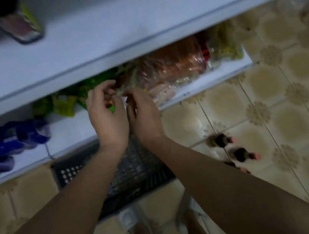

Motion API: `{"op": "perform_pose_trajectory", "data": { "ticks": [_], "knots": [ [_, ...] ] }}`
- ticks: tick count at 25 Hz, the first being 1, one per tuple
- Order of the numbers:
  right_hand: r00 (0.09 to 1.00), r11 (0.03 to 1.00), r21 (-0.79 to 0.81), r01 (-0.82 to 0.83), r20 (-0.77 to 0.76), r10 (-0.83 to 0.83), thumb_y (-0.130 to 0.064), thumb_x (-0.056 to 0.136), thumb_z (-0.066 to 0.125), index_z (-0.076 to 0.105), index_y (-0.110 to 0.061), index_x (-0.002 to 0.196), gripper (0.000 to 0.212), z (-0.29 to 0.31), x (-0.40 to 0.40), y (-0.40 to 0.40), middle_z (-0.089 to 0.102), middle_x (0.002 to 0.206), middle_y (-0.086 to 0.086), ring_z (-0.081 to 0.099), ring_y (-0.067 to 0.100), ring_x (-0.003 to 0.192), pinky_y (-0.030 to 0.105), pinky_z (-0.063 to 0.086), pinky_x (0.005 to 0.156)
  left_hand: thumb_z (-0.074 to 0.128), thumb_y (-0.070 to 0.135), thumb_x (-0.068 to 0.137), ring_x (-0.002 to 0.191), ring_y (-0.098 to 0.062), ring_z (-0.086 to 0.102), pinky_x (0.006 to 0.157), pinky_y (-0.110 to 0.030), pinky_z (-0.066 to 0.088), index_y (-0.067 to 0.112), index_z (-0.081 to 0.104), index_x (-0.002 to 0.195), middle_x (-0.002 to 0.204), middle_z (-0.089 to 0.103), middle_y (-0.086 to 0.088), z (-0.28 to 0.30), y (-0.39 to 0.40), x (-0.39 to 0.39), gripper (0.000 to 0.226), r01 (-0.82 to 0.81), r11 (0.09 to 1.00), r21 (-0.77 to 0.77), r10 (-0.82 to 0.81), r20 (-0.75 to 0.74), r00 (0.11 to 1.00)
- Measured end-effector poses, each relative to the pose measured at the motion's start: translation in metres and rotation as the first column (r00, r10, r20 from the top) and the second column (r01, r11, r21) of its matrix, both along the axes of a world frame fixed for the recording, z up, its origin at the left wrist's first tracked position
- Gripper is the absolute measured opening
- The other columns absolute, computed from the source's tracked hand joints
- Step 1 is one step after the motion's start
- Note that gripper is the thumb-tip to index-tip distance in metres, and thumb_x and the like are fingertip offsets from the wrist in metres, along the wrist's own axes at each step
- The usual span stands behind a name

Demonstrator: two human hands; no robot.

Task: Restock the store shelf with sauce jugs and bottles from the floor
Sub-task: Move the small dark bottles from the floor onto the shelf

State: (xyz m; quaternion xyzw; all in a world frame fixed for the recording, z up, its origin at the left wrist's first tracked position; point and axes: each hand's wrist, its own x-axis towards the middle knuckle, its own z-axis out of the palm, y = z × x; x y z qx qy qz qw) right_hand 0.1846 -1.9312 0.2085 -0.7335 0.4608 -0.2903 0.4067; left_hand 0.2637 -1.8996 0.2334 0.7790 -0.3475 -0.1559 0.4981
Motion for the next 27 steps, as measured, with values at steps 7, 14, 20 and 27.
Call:
{"op": "perform_pose_trajectory", "data": {
  "ticks": [7, 14, 20, 27],
  "knots": [
    [0.859, 0.811, 0.512, 0.281, -0.511, 0.025, -0.015, 0.097, 0.046, 0.051, -0.014, 0.120, 0.024, -0.099, -0.228, 0.042, 0.066, 0.109, 0.015, 0.062, 0.035, 0.096, 0.034, 0.043, 0.070, 0.055, -0.003, 0.090, 0.086, -0.019, 0.055, 0.083, -0.039, 0.050, 0.013, 0.062, 0.111, 0.099, 0.056, -0.010, -0.099, 0.030, -0.102, 0.027, 0.444, 0.780, 0.441, -0.392, -0.210, 0.896],
    [0.660, 0.369, 0.555, 0.746, -0.688, -0.300, -0.027, 0.094, 0.060, 0.036, -0.005, 0.133, 0.051, -0.185, -0.368, 0.078, 0.060, 0.122, 0.020, 0.060, 0.041, 0.106, 0.042, 0.048, 0.079, 0.063, 0.012, 0.093, 0.091, -0.022, 0.057, 0.081, -0.036, 0.052, 0.020, 0.055, 0.121, 0.108, 0.053, -0.002, -0.194, -0.023, -0.257, 0.030, 0.748, 0.320, 0.581, -0.635, -0.455, 0.625],
    [0.580, 0.285, 0.518, 0.806, -0.599, -0.552, -0.024, 0.088, 0.070, 0.033, -0.012, 0.139, 0.064, -0.277, -0.409, 0.108, 0.064, 0.110, 0.010, 0.063, 0.037, 0.100, 0.037, 0.048, 0.077, 0.077, 0.018, 0.083, 0.128, -0.025, 0.049, 0.103, -0.029, 0.040, 0.022, 0.039, 0.146, 0.146, 0.045, -0.008, -0.300, -0.081, -0.362, 0.074, 0.803, 0.170, 0.572, -0.756, -0.447, 0.478],
    [0.568, 0.341, 0.489, 0.803, -0.456, -0.684, -0.033, 0.091, 0.066, 0.059, -0.030, 0.122, 0.032, -0.322, -0.415, 0.118, 0.065, 0.106, -0.009, 0.062, 0.015, 0.098, 0.046, 0.057, 0.084, 0.061, 0.019, 0.096, 0.113, -0.026, 0.054, 0.091, -0.031, 0.043, 0.012, 0.055, 0.125, 0.126, 0.056, -0.012, -0.346, -0.079, -0.385, 0.030, 0.766, 0.168, 0.621, -0.861, -0.285, 0.420]
  ]
}}
